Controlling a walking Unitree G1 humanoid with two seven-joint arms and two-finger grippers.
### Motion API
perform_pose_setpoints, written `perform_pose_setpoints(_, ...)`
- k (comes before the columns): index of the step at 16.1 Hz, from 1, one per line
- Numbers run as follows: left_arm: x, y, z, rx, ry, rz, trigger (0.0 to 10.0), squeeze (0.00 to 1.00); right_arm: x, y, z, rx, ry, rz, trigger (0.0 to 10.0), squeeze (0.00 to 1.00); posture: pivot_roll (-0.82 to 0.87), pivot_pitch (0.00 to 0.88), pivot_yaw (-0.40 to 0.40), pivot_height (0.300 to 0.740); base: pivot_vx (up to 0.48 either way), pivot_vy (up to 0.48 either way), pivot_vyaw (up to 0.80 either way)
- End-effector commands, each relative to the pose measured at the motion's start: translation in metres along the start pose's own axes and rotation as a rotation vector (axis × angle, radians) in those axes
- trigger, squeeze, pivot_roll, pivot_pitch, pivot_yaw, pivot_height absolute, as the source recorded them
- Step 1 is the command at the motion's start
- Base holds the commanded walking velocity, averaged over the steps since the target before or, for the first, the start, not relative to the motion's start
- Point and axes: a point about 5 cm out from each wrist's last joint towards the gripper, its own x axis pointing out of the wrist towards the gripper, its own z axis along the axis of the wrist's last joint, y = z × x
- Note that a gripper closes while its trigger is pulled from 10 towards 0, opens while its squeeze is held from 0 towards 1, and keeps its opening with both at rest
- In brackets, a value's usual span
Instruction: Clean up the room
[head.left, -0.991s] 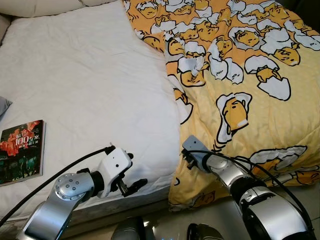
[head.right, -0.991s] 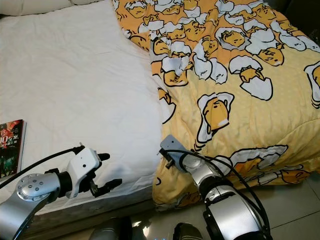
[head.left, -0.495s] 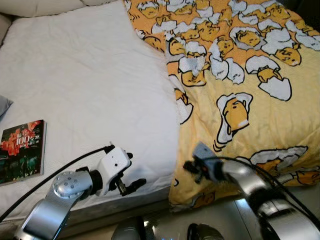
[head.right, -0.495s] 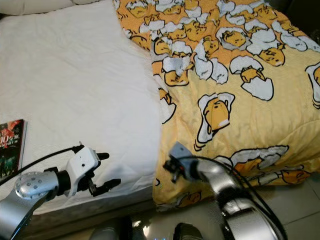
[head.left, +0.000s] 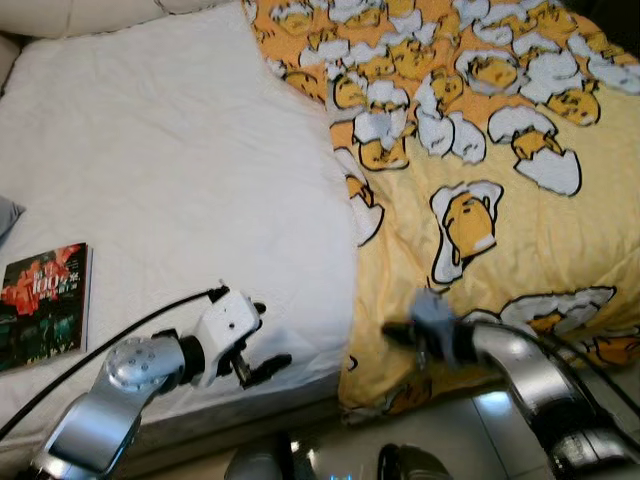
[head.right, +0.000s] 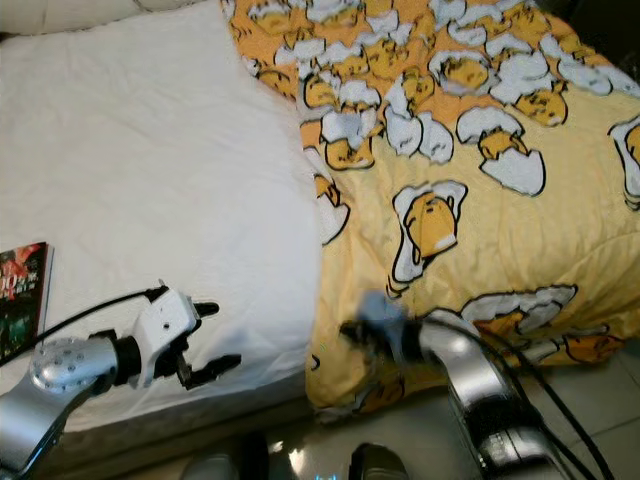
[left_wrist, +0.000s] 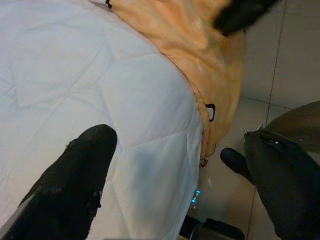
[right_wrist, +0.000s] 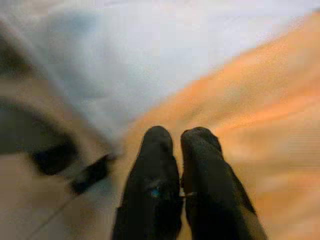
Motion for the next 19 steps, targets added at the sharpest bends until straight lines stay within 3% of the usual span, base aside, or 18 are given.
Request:
perform_pose_setpoints(1, 0.001, -0.001, 0.0, 0.001, 0.001, -0.014, 10.0, 0.0, 0.003, -0.007, 0.004, 0.042, 0.006, -0.12, 10.0, 1.0, 0.11, 0.157, 0.097, 0.74, 0.0, 0.0, 0.0)
perform_pose_setpoints(4, 0.002, -0.003, 0.002, 0.005, -0.008, -0.031, 10.0, 0.0, 0.019, -0.013, 0.009, 0.126, 0.025, -0.243, 10.0, 1.0, 0.12, 0.158, 0.099, 0.74, 0.0, 0.0, 0.0)
perform_pose_setpoints(10, 0.001, -0.001, 0.005, 0.012, -0.013, -0.039, 10.0, 0.0, 0.033, -0.011, 0.009, 0.193, 0.056, -0.265, 10.0, 1.0, 0.13, 0.172, 0.102, 0.74, 0.0, 0.0, 0.0)
perform_pose_setpoints(19, -0.003, -0.006, 0.004, 0.008, -0.001, -0.064, 10.0, 0.0, 0.051, -0.01, 0.032, 0.178, 0.043, -0.288, 10.0, 1.0, 0.14, 0.197, 0.109, 0.74, 0.0, 0.0, 0.0)
